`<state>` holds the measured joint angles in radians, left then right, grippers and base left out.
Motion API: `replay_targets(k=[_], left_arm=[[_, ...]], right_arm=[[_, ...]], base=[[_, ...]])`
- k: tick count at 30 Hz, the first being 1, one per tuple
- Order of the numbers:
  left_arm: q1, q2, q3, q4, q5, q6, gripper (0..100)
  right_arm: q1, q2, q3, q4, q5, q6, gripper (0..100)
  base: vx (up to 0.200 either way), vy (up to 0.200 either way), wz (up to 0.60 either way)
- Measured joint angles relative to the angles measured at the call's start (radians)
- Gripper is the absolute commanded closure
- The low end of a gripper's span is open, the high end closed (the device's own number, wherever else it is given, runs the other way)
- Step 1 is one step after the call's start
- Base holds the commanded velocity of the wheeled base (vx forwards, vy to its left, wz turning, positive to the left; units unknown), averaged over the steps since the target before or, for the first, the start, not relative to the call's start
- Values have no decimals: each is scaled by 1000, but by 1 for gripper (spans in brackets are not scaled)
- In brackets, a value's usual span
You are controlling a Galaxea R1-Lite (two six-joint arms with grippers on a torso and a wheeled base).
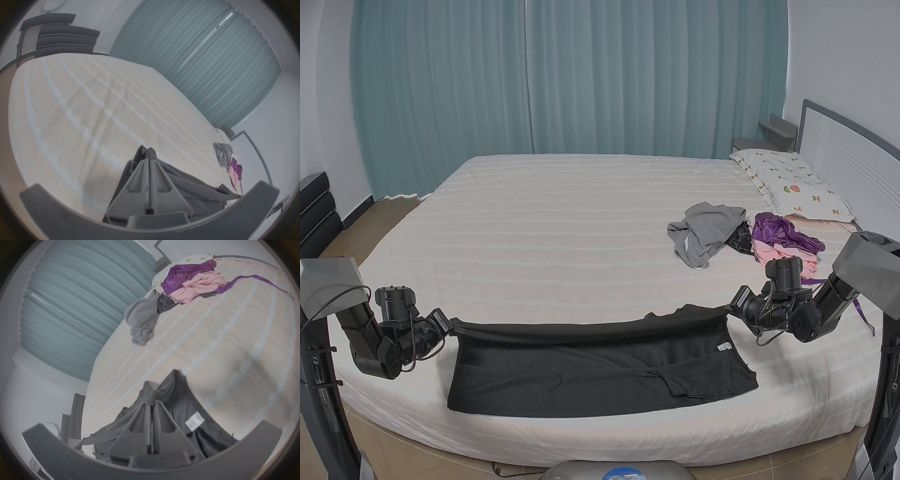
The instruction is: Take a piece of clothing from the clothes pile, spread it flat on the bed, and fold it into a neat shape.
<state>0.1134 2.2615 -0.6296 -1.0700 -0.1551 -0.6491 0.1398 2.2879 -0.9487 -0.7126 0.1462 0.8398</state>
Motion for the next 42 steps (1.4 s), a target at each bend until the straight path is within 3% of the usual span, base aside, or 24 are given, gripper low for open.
replay_targets(k=[6, 13, 23, 28, 42], left_arm=[[-2, -33, 79, -1, -40, 56, 100], [-3, -46, 31, -1, -36, 51, 100], [-29, -16, -136, 0, -24, -85, 100], [-31, 7, -197, 0, -18, -94, 100], [-17, 11, -205, -2, -9, -96, 100]], right_arm=[[-4, -14, 45, -2, 10, -19, 100], [-15, -10, -34, -3, 13, 2, 100], [-23, 57, -237, -4, -35, 31, 100], [-38, 88, -284, -4, -45, 31, 100], [-31, 125, -300, -54, -41, 26, 100]], base=[[0, 0, 0], [0, 0, 0], [0, 0, 0], [0, 0, 0], [0, 0, 0]])
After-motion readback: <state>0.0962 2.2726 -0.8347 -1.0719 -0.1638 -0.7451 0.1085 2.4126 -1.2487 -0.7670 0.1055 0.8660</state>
